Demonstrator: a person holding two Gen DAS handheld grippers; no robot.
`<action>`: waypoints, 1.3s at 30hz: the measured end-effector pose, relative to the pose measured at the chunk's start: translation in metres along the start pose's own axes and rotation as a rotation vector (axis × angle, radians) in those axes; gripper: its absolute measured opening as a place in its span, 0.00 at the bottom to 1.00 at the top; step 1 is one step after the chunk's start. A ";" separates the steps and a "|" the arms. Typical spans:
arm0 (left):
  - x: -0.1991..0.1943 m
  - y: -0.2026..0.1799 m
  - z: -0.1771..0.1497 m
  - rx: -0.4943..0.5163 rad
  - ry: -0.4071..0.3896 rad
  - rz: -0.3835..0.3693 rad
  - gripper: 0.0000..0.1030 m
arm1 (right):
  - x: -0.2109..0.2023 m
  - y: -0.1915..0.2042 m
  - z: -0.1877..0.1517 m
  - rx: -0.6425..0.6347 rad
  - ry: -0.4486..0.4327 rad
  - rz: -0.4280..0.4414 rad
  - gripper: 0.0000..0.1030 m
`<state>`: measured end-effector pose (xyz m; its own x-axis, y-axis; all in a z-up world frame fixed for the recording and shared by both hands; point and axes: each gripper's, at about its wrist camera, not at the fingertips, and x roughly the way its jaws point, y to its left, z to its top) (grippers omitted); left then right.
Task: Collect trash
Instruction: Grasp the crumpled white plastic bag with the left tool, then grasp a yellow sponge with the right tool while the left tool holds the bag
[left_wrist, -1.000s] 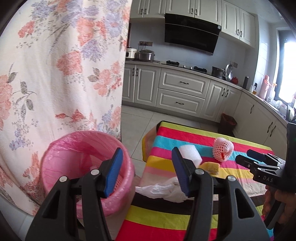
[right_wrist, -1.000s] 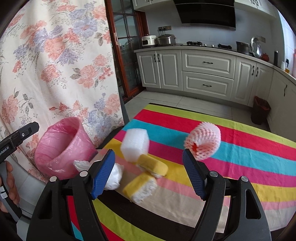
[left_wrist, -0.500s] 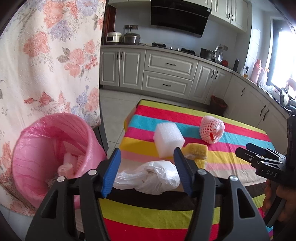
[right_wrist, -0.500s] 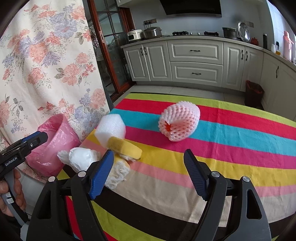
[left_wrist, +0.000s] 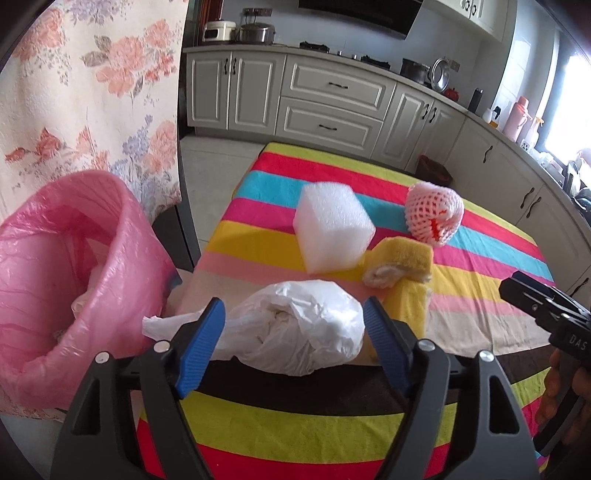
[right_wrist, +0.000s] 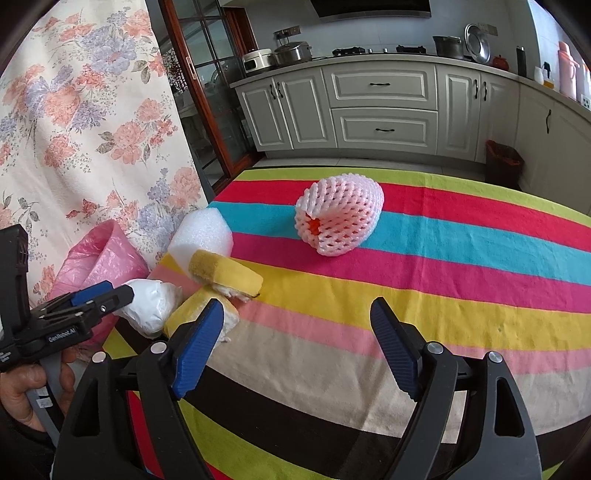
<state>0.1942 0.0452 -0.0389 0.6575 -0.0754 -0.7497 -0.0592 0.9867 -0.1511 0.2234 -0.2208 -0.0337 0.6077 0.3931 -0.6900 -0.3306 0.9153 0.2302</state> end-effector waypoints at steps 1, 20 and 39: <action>0.004 0.001 -0.001 -0.002 0.010 0.000 0.73 | 0.001 0.000 0.000 0.000 0.002 0.002 0.75; 0.018 0.000 -0.004 0.045 0.047 -0.026 0.29 | 0.023 0.039 -0.002 -0.060 0.055 0.057 0.75; -0.031 0.012 0.007 0.017 -0.056 -0.064 0.25 | 0.063 0.084 -0.012 -0.123 0.141 0.032 0.66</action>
<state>0.1783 0.0606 -0.0134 0.7008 -0.1304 -0.7013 -0.0036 0.9825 -0.1862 0.2252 -0.1206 -0.0668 0.4916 0.3973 -0.7749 -0.4390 0.8816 0.1735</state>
